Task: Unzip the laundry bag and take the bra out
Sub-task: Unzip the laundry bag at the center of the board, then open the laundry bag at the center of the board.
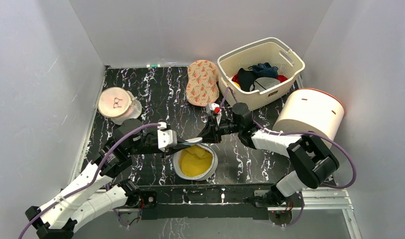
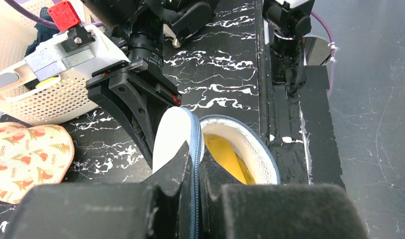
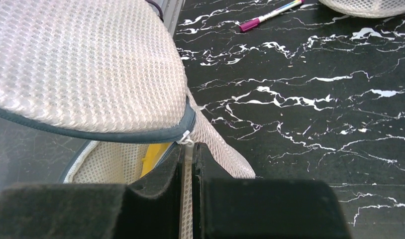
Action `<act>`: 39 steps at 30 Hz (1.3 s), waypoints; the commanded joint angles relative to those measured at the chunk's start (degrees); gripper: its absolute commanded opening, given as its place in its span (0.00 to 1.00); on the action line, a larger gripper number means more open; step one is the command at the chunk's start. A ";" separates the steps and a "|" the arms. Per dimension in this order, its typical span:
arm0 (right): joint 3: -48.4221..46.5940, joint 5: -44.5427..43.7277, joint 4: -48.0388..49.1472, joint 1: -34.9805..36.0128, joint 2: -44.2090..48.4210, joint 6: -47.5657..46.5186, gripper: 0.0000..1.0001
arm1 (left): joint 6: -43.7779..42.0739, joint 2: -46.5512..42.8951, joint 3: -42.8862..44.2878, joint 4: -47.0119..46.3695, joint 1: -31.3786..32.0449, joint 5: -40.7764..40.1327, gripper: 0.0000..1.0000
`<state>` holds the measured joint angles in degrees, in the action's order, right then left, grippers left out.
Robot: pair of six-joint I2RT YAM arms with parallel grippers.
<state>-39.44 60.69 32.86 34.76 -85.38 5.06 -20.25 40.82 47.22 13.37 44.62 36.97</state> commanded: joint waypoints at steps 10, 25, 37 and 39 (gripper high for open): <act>-2.13 -9.14 -2.98 -1.73 1.07 3.39 0.15 | 12.25 -1.64 -2.29 -10.50 0.12 -11.43 0.00; -1.24 -35.93 -36.90 -5.87 27.70 5.46 0.84 | 41.66 16.13 9.88 -0.51 -0.47 -36.31 0.00; -9.60 -32.28 -37.26 0.02 22.50 17.06 0.76 | 61.89 12.92 7.19 0.16 -16.50 -23.71 0.00; -10.77 -34.12 -37.57 2.94 20.36 17.00 0.75 | 62.56 13.35 6.58 0.60 -19.64 -19.96 0.00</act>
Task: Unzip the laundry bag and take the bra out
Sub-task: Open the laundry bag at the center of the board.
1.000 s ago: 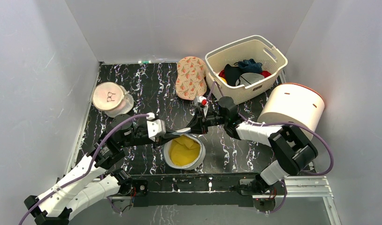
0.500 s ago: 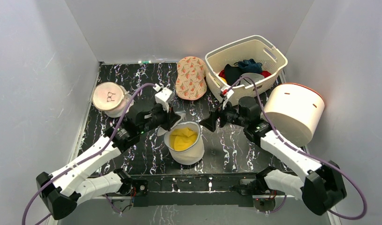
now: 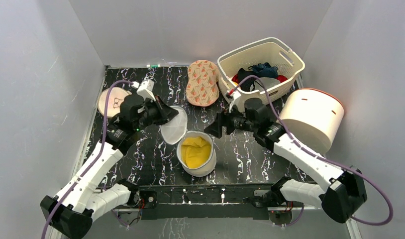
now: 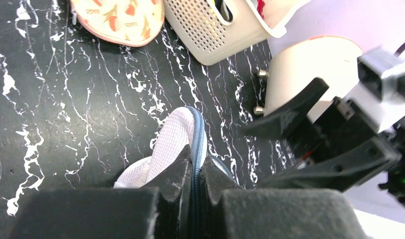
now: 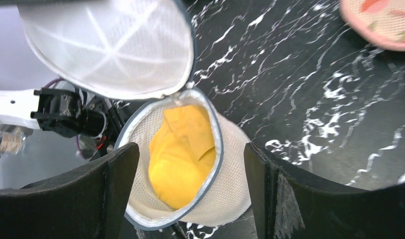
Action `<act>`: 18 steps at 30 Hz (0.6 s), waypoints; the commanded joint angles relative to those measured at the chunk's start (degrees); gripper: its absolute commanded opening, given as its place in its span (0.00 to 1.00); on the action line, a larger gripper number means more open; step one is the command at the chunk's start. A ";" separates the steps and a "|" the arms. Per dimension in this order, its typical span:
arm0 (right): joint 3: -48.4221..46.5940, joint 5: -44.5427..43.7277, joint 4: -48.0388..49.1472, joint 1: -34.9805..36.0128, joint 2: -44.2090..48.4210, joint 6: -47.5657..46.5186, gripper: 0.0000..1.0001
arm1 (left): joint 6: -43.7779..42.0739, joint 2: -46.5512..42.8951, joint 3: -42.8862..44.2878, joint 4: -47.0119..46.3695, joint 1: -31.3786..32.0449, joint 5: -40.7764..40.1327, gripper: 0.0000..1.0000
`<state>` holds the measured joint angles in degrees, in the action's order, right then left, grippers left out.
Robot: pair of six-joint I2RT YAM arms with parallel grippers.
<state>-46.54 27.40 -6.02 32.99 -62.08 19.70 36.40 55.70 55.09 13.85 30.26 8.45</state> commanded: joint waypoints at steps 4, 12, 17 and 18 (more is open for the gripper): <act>-6.13 -5.18 -0.41 11.57 -6.60 1.33 0.74 | 2.47 2.04 -0.58 4.04 -11.06 14.96 0.00; -9.15 -8.42 -8.17 18.74 -13.91 -0.07 0.67 | -3.35 5.87 -4.32 4.01 -20.26 27.92 0.00; -9.27 -18.68 -15.13 19.04 -14.64 -0.17 0.64 | -3.37 6.13 -6.72 3.33 -21.81 30.04 0.00; -9.53 -21.47 -17.10 19.02 -14.58 -0.18 0.62 | -3.78 5.86 -7.01 3.76 -21.82 29.52 0.05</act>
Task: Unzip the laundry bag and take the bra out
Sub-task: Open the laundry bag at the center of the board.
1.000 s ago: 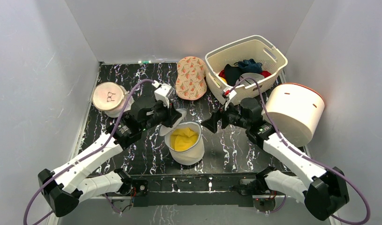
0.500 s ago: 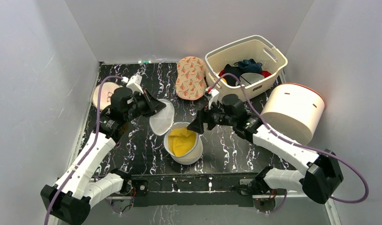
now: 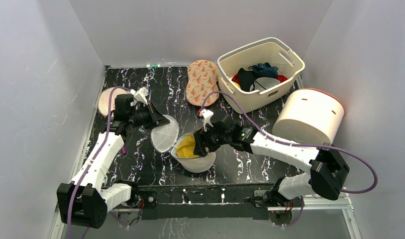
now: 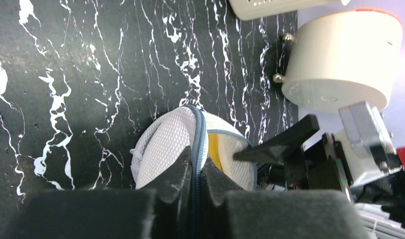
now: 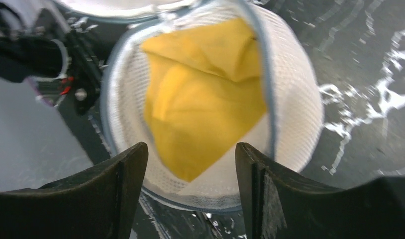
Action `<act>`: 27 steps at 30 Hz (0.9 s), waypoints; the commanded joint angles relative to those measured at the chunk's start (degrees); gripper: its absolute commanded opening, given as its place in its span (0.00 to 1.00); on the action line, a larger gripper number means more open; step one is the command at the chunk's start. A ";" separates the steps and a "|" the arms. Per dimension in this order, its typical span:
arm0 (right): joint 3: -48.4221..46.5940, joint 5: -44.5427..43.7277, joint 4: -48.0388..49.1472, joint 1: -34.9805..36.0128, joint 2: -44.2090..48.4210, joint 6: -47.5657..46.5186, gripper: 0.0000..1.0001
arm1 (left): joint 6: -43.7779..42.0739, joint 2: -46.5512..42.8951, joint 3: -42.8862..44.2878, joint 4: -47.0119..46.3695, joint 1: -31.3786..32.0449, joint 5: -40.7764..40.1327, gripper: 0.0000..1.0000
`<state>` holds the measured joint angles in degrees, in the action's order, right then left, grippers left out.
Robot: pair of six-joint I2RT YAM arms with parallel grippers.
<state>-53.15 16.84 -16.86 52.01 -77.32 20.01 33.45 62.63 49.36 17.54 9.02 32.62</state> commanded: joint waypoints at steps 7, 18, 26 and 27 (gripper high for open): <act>-3.32 -14.93 -12.30 0.09 1.65 -1.74 0.59 | -7.56 -5.94 -1.55 10.22 -0.62 -7.66 0.63; -12.56 -13.35 -7.50 5.41 -2.08 -0.62 0.62 | -12.61 -13.92 6.97 9.38 -0.58 -28.75 0.98; -18.10 -18.50 -5.73 9.08 -7.95 2.86 0.76 | -11.08 -12.74 6.73 1.66 -0.53 -29.93 0.98; -17.87 -18.86 -4.86 9.20 -8.35 4.11 0.77 | -11.51 -12.14 6.45 0.82 -0.50 -28.91 0.98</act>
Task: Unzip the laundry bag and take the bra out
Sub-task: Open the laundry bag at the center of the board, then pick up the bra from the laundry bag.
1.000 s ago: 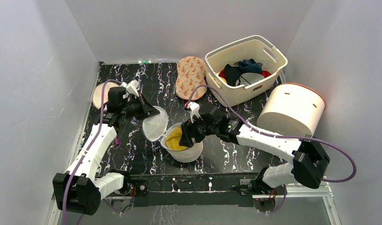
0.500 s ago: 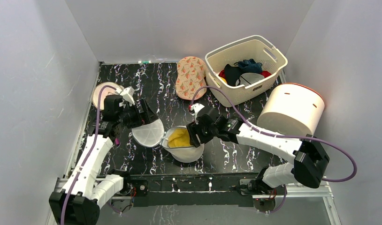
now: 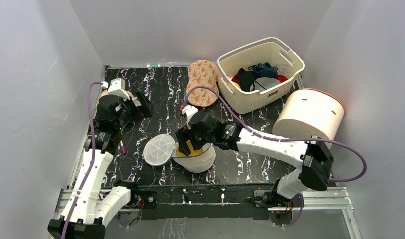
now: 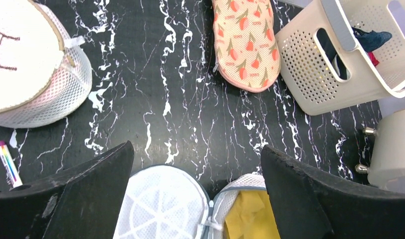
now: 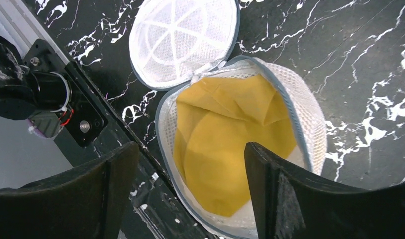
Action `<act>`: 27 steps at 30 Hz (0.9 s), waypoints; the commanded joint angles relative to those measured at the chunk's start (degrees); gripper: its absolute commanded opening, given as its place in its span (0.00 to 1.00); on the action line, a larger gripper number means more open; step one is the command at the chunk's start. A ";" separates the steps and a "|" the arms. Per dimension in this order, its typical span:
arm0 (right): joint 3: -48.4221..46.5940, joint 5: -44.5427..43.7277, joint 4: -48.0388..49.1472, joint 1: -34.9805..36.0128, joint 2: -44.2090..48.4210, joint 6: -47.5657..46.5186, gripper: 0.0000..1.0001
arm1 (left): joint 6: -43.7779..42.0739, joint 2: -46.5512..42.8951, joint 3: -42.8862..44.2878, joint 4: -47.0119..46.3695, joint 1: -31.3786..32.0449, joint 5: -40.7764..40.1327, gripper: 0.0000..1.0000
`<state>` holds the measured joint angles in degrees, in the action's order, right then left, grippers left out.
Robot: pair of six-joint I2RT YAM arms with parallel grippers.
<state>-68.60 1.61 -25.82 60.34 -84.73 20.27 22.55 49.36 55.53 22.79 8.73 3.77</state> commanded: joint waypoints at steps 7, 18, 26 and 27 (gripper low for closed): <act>0.72 -6.67 6.53 1.35 -2.05 7.83 0.89 | -1.58 9.84 2.45 -8.68 -0.21 5.11 0.98; 2.86 -7.02 8.43 1.32 0.07 7.57 0.94 | -6.03 16.79 4.42 -21.63 -0.12 9.19 0.98; 5.66 -7.60 13.65 1.30 1.47 9.18 0.79 | -12.46 10.32 -4.03 -26.89 0.05 0.60 0.98; 5.60 -6.78 13.65 1.33 1.16 8.65 0.77 | -12.63 8.89 -6.21 -27.72 0.10 -0.40 0.98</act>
<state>-62.98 -5.41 -17.65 61.41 -85.58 28.69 13.39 64.53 55.33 0.23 8.75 8.43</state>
